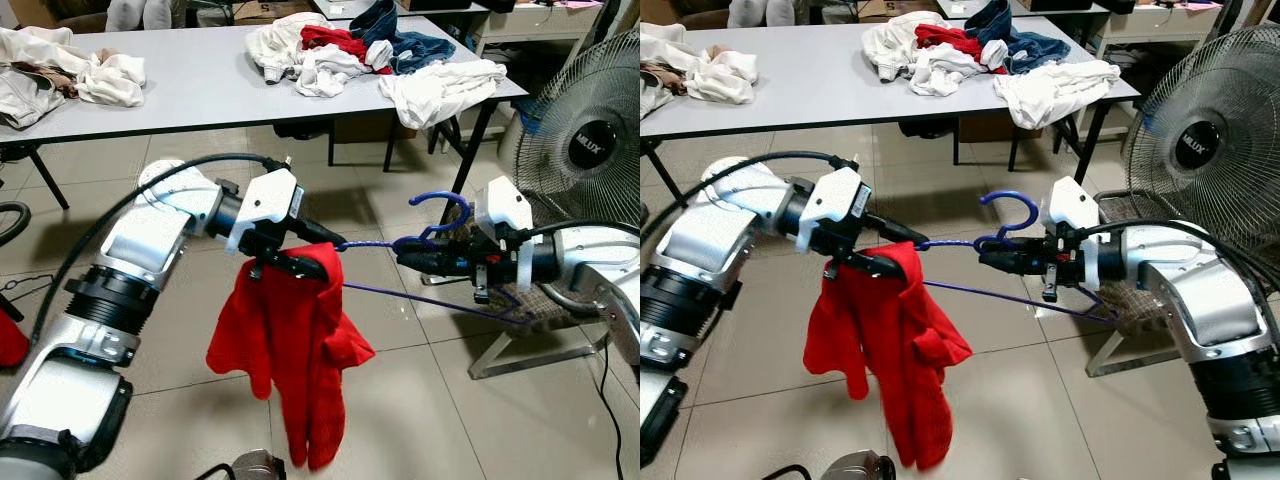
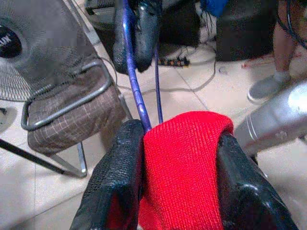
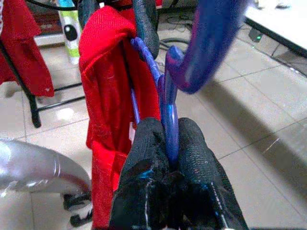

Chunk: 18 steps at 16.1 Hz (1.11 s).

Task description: Hang hanger

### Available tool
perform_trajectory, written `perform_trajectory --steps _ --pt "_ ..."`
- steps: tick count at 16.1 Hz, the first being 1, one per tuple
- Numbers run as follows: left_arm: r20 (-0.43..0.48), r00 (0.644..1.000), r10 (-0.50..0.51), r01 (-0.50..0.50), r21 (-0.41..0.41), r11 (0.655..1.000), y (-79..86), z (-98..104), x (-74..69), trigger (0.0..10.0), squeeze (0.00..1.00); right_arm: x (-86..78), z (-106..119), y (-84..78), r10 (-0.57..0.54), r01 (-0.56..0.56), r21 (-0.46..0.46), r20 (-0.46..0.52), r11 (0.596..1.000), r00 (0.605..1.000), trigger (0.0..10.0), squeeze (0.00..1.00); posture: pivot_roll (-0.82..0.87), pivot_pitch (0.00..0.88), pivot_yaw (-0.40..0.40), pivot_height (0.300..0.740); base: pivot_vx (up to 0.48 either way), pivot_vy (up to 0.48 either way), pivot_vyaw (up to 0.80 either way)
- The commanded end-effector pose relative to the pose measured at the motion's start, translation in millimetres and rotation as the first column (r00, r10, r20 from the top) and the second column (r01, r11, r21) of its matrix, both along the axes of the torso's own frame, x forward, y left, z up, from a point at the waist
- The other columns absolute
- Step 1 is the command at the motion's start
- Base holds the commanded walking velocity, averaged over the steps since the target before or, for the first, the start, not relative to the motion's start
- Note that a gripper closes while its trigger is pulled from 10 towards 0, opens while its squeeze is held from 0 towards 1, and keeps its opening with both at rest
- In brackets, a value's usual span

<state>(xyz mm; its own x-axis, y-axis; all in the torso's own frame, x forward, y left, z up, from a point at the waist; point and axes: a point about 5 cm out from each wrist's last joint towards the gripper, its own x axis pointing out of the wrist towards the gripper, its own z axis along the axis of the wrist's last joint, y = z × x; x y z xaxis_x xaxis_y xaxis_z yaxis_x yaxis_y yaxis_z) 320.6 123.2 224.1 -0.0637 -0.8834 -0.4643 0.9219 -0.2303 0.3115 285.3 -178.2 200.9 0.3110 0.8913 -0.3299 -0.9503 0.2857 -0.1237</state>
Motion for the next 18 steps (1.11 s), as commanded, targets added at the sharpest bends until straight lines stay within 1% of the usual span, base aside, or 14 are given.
perform_trajectory --steps 1,3,4,5,6,7,9,10,12,14,15,16,17,18 --pt "0.067 0.997 -0.045 0.04 0.07 0.997 -1.3 7 -1.5 10.0 0.0 9.5 7 -14.8 -0.139 0.14 -0.003 0.06 0.99 0.988 0.0 0.0 0.0 0.0 0.052 0.74 0.0 0.0 0.0" --pt "0.184 0.981 0.059 -0.066 0.032 0.997 -2.5 10 8.7 10.0 0.0 15.2 9 -17.8 -0.205 0.205 0.017 0.099 0.979 0.974 0.0 0.0 0.0 0.0 0.06 0.74 0.0 0.0 0.0" --pt "0.205 0.976 0.077 -0.083 0.019 0.996 -2.8 10 10.1 10.0 0.0 16.2 9 -18.4 -0.218 0.217 0.02 0.107 0.976 0.97 0.0 0.0 0.0 0.0 0.061 0.74 0.0 0.0 0.0" --pt "0.234 0.968 0.095 -0.091 -0.03 0.995 -3.8 13 9.9 10.0 0.0 16.9 9 -19.2 -0.233 0.232 0.022 0.111 0.973 0.966 0.0 0.0 0.0 0.0 0.06 0.74 0.0 0.0 0.0" --pt "0.227 0.966 0.122 -0.101 -0.101 0.99 -4.6 18 8.7 10.0 0.0 17.2 7 -19.9 -0.245 0.245 0.019 0.11 0.969 0.963 0.0 0.0 0.0 0.0 0.061 0.74 0.0 0.0 0.0" --pt "0.22 0.967 0.126 -0.096 -0.14 0.986 -4.5 20 6.1 10.0 0.0 17.9 5 -20.9 -0.261 0.262 0.013 0.11 0.965 0.959 0.0 0.0 0.0 0.0 0.06 0.74 0.0 0.0 0.0" --pt "0.214 0.97 0.118 -0.083 -0.166 0.983 -4.9 21 2.4 10.0 0.0 19.0 4 -22.0 -0.279 0.279 0.009 0.111 0.96 0.954 0.0 0.0 0.0 0.0 0.059 0.74 0.0 0.0 0.0" --pt "0.22 0.97 0.105 -0.057 -0.214 0.975 -9.8 18 -4.9 10.0 0.0 21.1 3 -22.4 -0.297 0.297 0.014 0.116 0.955 0.948 0.0 0.0 0.0 0.0 0.059 0.74 0.0 0.0 0.0" --pt "0.217 0.966 0.14 -0.09 -0.226 0.97 -11.3 11 -6.0 10.0 0.0 22.6 5 -21.8 -0.305 0.305 0.025 0.124 0.952 0.944 0.0 0.0 0.0 0.0 0.062 0.74 0.0 0.0 0.0" --pt "0.205 0.951 0.232 -0.183 -0.231 0.956 -5.4 3 -1.8 10.0 0.0 22.3 7 -21.8 -0.31 0.306 0.046 0.134 0.951 0.941 0.0 0.0 0.0 0.0 0.066 0.74 0.0 0.0 0.0" --pt "0.174 0.928 0.331 -0.272 -0.293 0.917 -0.9 4 2.3 10.0 0.0 21.5 8 -22.0 -0.315 0.308 0.068 0.133 0.949 0.94 0.0 0.0 0.0 0.0 0.065 0.74 0.0 0.0 0.0" --pt "0.071 0.892 0.447 -0.392 -0.372 0.842 2.3 6 7.3 10.0 0.0 21.0 8 -22.1 -0.323 0.314 0.091 0.123 0.945 0.938 0.0 0.0 0.0 0.0 0.062 0.74 0.0 0.0 0.0" --pt "-0.035 0.854 0.518 -0.481 -0.43 0.764 2.6 7 9.5 10.0 0.91 20.7 8 -22.1 -0.332 0.32 0.109 0.114 0.941 0.936 0.0 0.0 0.0 0.0 0.059 0.74 0.0 0.0 0.0" --pt "-0.129 0.838 0.531 -0.526 -0.452 0.721 -0.5 4 5.8 10.0 1.0 20.9 8 -21.9 -0.344 0.33 0.129 0.105 0.935 0.933 0.0 0.0 0.0 0.0 0.053 0.74 0.0 0.0 0.0"
